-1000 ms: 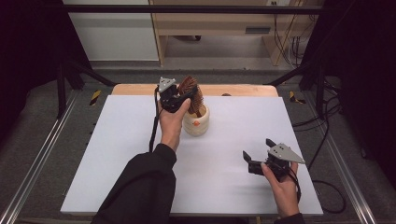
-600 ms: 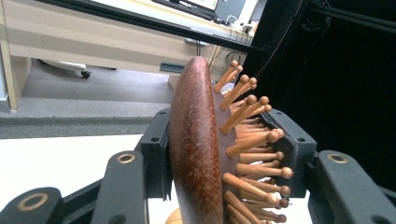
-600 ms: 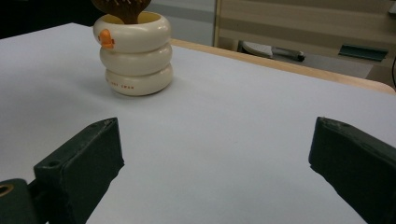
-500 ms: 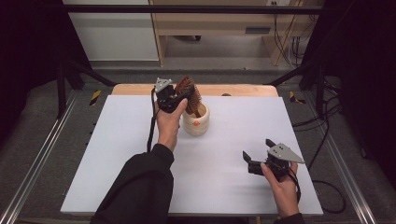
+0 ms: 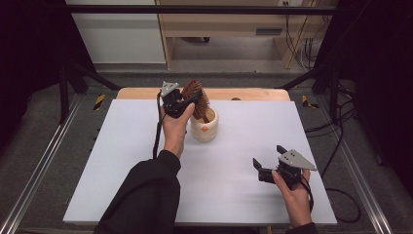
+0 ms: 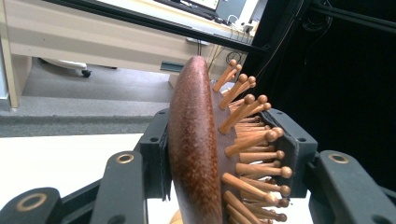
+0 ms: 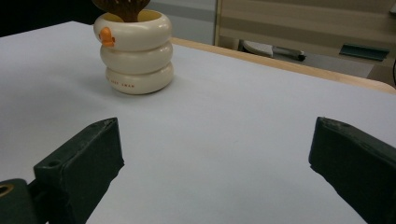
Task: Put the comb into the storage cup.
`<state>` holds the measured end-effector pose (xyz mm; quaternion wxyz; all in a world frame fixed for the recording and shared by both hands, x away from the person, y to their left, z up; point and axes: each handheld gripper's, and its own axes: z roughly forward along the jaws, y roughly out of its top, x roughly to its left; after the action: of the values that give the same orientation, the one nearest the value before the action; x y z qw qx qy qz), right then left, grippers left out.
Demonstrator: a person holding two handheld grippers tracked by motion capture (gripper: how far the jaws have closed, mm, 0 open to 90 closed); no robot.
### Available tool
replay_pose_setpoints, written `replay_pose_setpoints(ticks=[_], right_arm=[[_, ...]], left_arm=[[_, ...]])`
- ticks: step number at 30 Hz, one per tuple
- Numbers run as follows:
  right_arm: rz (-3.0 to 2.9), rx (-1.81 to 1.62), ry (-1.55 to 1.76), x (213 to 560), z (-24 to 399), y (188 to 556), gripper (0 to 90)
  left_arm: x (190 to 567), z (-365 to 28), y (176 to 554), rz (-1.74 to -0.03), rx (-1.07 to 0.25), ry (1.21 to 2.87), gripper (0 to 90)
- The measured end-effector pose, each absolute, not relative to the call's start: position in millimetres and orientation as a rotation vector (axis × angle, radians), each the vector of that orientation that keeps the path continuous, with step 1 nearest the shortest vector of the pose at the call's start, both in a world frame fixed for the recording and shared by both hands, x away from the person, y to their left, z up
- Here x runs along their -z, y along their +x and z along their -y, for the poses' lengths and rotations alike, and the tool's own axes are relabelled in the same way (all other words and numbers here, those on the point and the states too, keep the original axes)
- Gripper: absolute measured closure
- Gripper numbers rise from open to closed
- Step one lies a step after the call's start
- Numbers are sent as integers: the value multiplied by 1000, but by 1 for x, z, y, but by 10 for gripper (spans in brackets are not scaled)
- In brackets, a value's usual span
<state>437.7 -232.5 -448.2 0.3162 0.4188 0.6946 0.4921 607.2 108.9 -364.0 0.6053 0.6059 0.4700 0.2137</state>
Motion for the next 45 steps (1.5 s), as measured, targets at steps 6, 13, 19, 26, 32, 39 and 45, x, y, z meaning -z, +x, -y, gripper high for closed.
replay_pose_setpoints(ticks=[6,13,19,26,32,39,45], right_arm=[[-1829,-1297,1104,448,232,438,31],[-1828,-1297,1105,448,232,438,31],[-1828,-1297,1104,448,232,438,30],[-1828,-1301,1103,448,232,438,30],[-1828,-1300,1106,449,232,438,30],[-1828,-1301,1106,449,232,438,30],[-1829,-1302,1106,449,232,438,30]], left_arm=[[365,-110,607,-1089,-493,1401,478],[366,-114,608,-1092,-488,1402,476],[366,-115,608,-1096,-485,1401,474],[367,-118,608,-1100,-482,1400,472],[368,-120,609,-1104,-477,1394,471],[369,-121,609,-1107,-473,1394,470],[369,-122,610,-1110,-468,1394,469]])
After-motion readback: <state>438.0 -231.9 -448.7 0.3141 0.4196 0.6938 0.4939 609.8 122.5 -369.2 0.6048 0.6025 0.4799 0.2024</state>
